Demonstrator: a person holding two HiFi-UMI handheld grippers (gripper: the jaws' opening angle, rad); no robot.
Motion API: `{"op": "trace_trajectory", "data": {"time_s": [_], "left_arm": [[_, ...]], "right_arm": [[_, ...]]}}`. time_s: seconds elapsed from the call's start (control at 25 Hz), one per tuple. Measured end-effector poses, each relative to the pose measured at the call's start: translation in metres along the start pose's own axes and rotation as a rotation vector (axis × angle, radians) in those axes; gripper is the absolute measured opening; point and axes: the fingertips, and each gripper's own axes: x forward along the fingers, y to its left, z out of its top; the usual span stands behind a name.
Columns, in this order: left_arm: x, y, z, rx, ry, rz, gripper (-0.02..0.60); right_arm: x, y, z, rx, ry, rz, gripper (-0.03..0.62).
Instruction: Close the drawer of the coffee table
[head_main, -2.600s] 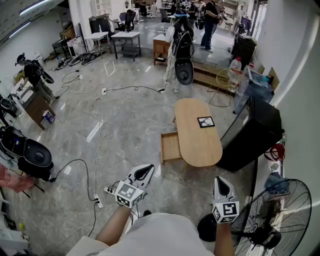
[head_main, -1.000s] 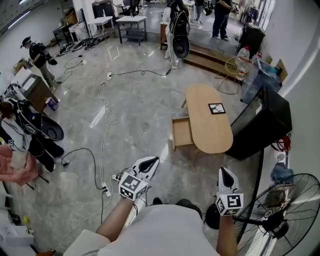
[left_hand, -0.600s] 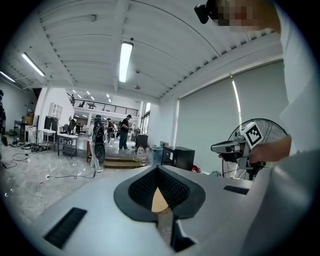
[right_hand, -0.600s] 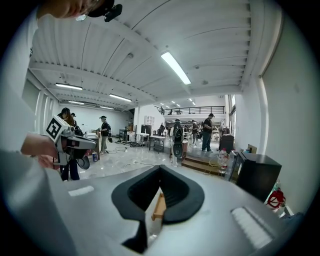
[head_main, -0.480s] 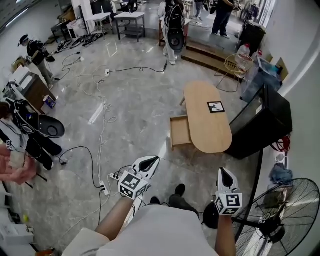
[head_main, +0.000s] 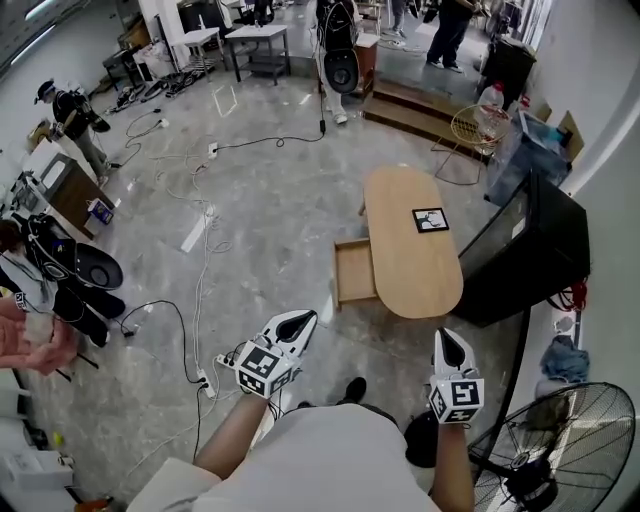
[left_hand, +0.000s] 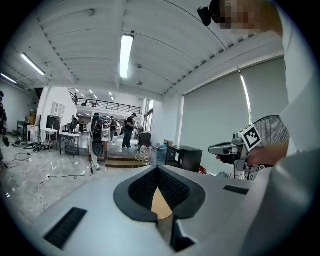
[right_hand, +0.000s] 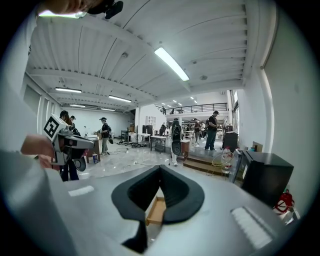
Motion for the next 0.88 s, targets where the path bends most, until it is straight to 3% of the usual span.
{"op": "trace_trajectory", "data": {"time_s": [0.52, 0.88], "left_arm": [[0.106, -0.017, 0.016, 0.001, 0.019, 0.035, 0.006], [0.141, -0.015, 0.020, -0.022, 0.049, 0.048, 0.006]], "right_arm": [[0.044, -0.096, -0.007, -0.023, 0.022, 0.061, 0.011], [0.066, -0.124, -0.019, 0.005, 0.048, 0.085, 0.011]]}}
